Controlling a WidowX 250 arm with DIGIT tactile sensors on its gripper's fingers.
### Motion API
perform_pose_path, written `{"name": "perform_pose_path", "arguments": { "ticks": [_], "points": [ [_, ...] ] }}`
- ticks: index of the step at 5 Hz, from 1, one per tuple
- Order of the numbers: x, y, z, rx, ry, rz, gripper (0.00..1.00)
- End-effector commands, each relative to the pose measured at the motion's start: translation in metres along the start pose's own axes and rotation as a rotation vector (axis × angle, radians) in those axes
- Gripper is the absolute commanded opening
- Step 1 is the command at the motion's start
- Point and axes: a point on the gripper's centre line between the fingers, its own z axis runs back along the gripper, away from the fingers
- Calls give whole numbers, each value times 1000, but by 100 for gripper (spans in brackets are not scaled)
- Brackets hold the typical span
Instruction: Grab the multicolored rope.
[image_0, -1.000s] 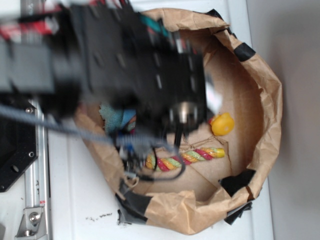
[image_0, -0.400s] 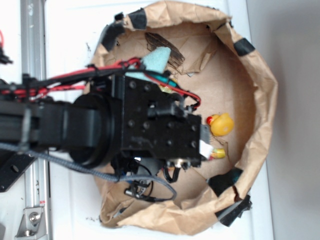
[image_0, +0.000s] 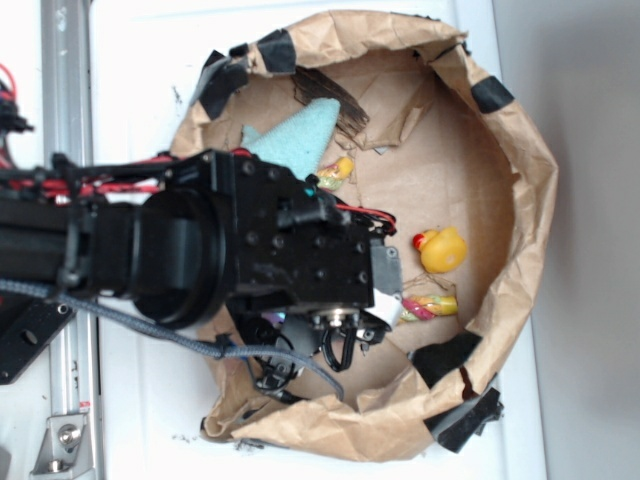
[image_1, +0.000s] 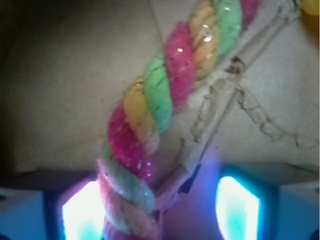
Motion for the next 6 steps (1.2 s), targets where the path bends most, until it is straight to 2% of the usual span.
{"name": "perform_pose_path", "arguments": {
  "ticks": [1, 3, 4, 5, 6],
  "points": [
    [-5, 22, 49, 94, -62, 102, 0],
    [-8, 45, 82, 176, -85, 163, 0],
    [-15, 45, 133, 193, -171, 220, 0],
    [-19, 39, 183, 175, -228, 269, 0],
    [-15, 32, 210, 110, -231, 335, 0]
  ]
}}
